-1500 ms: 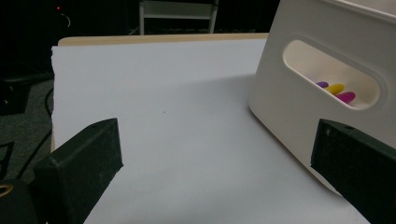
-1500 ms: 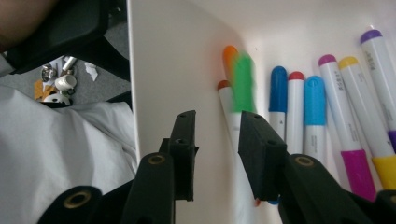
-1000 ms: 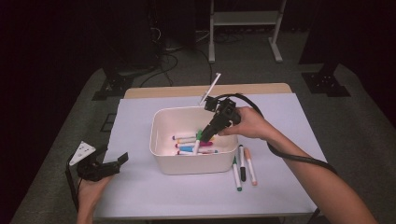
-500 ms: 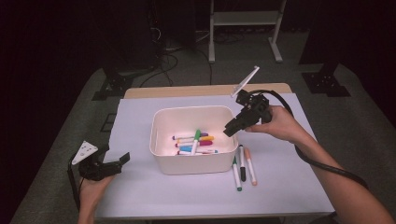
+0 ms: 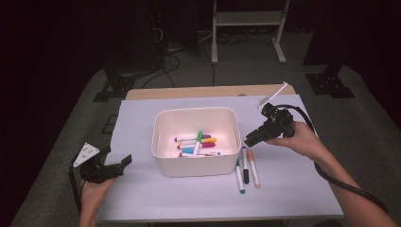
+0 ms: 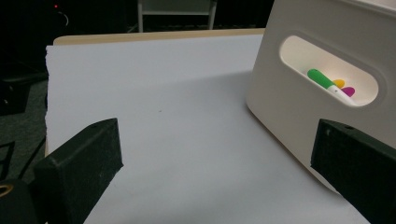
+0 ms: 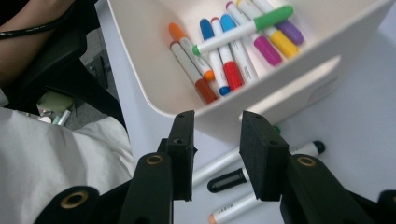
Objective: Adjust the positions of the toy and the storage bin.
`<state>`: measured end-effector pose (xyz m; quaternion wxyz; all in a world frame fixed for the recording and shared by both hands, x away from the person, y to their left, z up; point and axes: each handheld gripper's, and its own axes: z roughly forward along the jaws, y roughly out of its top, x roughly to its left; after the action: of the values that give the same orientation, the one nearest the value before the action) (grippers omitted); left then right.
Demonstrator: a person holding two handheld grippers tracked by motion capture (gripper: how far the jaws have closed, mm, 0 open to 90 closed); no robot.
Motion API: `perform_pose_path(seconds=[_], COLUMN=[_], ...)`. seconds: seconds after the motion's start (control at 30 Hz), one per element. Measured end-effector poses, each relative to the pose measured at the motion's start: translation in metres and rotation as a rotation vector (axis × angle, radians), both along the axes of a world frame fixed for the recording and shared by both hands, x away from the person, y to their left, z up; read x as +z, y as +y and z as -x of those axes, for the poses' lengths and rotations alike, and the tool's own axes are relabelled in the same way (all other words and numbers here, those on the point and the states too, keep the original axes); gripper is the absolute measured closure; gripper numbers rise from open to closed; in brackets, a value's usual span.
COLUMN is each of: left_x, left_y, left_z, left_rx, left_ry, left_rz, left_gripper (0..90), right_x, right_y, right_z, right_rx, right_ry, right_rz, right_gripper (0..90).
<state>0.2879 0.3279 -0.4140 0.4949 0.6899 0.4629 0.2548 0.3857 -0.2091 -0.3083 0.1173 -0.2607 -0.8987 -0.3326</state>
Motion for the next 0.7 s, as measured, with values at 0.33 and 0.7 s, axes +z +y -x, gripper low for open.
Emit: perform_pose_path(seconds=[0.33,0.7], left_x=[0.0,0.0], left_y=[0.0,0.0], left_z=[0.0,0.0], left_rx=[0.0,0.0], left_ry=[-0.001,0.0], left_rz=[0.002,0.004], left_gripper=[0.7,0.7], right_x=[-0.04,-0.077], right_y=[-0.018,-0.021], right_z=[0.005,0.008], right_rx=[-0.055,-0.098], right_ry=[0.038,0.044], right_rz=[0.016,0.066], right_gripper=[62.8,60.7])
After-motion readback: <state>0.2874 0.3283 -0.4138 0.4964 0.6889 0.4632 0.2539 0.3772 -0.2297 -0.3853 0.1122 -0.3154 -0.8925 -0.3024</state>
